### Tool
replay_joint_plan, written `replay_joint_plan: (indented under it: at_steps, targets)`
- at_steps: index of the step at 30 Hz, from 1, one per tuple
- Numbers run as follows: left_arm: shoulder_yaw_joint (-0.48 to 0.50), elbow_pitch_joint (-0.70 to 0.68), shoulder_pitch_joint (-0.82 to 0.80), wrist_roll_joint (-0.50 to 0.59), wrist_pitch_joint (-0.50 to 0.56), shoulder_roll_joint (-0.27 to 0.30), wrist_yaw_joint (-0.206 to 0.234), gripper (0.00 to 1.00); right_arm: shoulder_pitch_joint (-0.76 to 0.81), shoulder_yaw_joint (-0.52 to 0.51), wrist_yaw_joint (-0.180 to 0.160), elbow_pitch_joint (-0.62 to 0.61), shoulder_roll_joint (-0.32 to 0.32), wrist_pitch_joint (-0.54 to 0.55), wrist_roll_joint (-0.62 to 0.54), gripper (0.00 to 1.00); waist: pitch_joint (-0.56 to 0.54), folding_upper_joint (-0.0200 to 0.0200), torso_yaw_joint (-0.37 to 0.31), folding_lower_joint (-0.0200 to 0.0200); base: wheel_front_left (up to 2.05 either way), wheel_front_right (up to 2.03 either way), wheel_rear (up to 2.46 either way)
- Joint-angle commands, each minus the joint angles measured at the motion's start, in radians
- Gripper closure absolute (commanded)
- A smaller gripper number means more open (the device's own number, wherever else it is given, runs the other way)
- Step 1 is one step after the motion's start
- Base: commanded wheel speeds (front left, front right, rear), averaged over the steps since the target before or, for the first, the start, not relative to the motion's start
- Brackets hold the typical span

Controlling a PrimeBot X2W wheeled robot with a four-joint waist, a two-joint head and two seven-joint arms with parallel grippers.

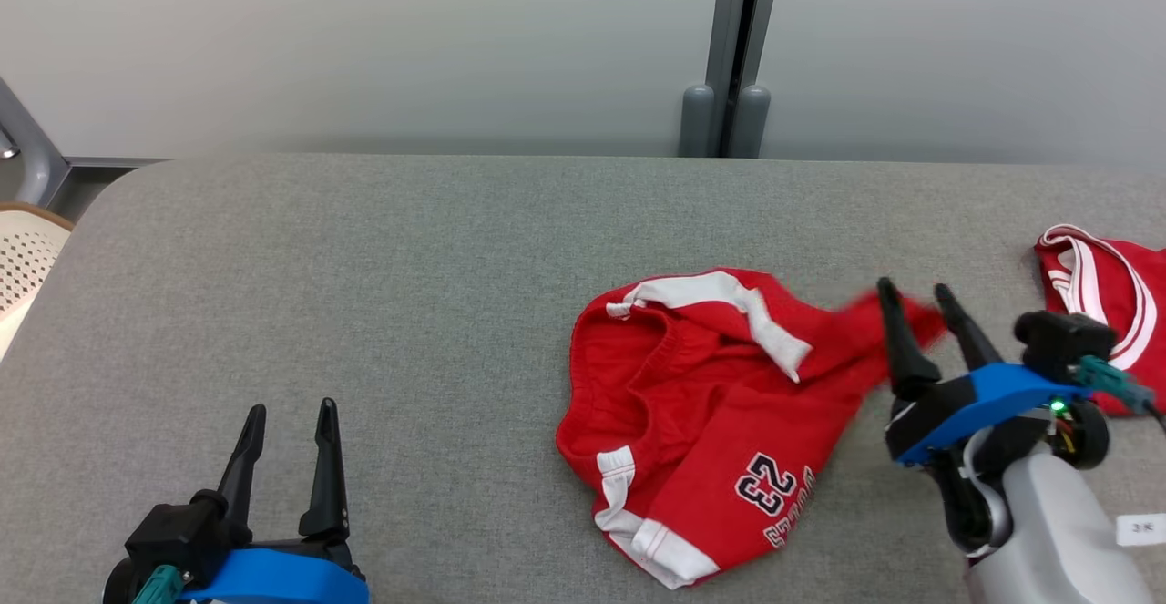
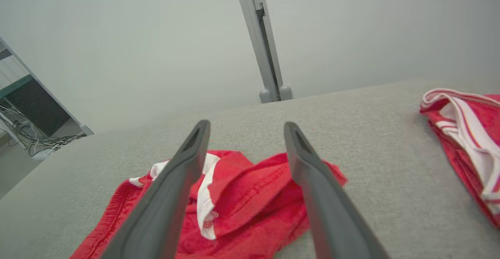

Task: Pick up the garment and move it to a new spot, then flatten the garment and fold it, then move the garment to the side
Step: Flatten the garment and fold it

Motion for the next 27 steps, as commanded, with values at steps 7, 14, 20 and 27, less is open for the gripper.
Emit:
replay_joint_plan:
  at_steps: [7, 14, 20, 27]
  targets:
    - [-0.007, 0.011, -0.011, -0.005, -0.008, 0.008, -0.007, 0.00, 0.100, -0.031, 0.001, -0.180, 0.028, 0.102, -0.036, 0.00, -0.012, -0.0001, 0.005, 0.0000, 0.00, 0.00, 0.00]
    - [-0.001, 0.021, 0.009, -0.013, -0.011, 0.014, -0.004, 0.00, 0.262, 0.237, 0.001, -0.372, 0.028, 0.347, -0.170, 0.00, -0.033, -0.0001, 0.009, 0.0000, 0.00, 0.00, 0.00]
    - [0.010, 0.019, 0.010, -0.019, -0.014, 0.024, -0.002, 0.00, 0.332, 0.395, 0.000, -0.443, 0.028, 0.432, -0.254, 0.00, -0.029, -0.0001, 0.011, 0.0000, 0.00, 0.00, 0.00]
    - [0.013, 0.008, 0.004, -0.018, -0.017, 0.023, 0.005, 0.00, 0.328, 0.464, 0.000, -0.360, 0.028, 0.439, -0.369, 0.00, -0.011, -0.0001, 0.021, 0.0000, 0.00, 0.00, 0.00]
